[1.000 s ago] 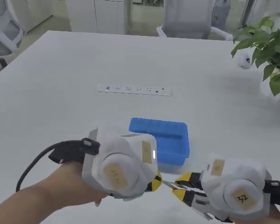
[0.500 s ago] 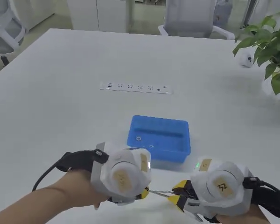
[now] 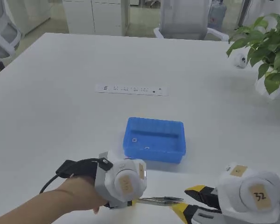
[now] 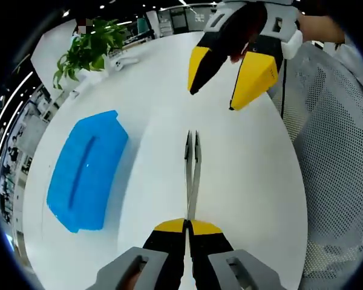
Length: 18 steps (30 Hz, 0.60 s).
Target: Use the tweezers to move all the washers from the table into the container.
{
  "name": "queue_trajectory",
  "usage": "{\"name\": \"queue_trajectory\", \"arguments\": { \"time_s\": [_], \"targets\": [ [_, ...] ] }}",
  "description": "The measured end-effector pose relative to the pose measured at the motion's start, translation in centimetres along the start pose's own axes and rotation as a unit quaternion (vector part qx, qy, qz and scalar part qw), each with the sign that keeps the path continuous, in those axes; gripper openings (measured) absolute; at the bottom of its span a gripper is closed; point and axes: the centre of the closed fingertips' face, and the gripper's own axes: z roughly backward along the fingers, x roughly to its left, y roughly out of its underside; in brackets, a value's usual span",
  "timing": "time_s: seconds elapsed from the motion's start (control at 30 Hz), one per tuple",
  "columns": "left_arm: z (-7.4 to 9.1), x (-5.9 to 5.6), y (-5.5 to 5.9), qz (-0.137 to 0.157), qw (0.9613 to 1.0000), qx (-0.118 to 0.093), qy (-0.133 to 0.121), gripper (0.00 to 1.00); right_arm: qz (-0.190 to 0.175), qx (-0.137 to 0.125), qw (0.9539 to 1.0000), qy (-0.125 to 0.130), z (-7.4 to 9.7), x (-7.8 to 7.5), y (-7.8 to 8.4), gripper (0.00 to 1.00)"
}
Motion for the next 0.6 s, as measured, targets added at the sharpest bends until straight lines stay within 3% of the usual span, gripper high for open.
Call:
{"name": "queue_trajectory", "arguments": {
  "time_s": [0.2,0.23,0.3,0.37,0.4,0.47,0.6],
  "targets": [
    [0.0,0.1,0.1,0.010,0.9999,0.007,0.007,0.00,-0.015,-0.011,0.9996,0.021,1.6,-1.1,-0.1,0.27],
    [0.0,0.1,0.1,0.040,0.9992,0.008,0.002,0.00,-0.016,-0.014,0.9994,0.026,1.8,-1.3,-0.2,0.28],
    [0.0,-0.1,0.0,0.065,0.9979,0.004,0.000,0.00,-0.019,-0.020,0.9992,0.030,2.3,-1.6,-0.4,0.30],
    [0.1,0.1,0.1,0.098,0.9950,-0.001,-0.019,0.02,-0.021,-0.025,0.9989,0.034,2.6,-1.8,-0.6,0.32],
    [0.3,0.4,0.3,0.119,0.9922,-0.002,-0.035,0.05,-0.023,-0.029,0.9986,0.037,2.8,-2.0,-0.7,0.33],
    [0.7,0.3,1.0,0.156,0.9871,0.005,-0.037,0.17,-0.027,-0.037,0.9981,0.042,3.2,-2.2,-0.9,0.35],
    [2.5,1.6,0.9,0.214,0.9716,-0.045,-0.090,0.30,-0.046,-0.047,0.9971,0.039,3.6,-2.3,-1.2,0.43]
  ]
}}
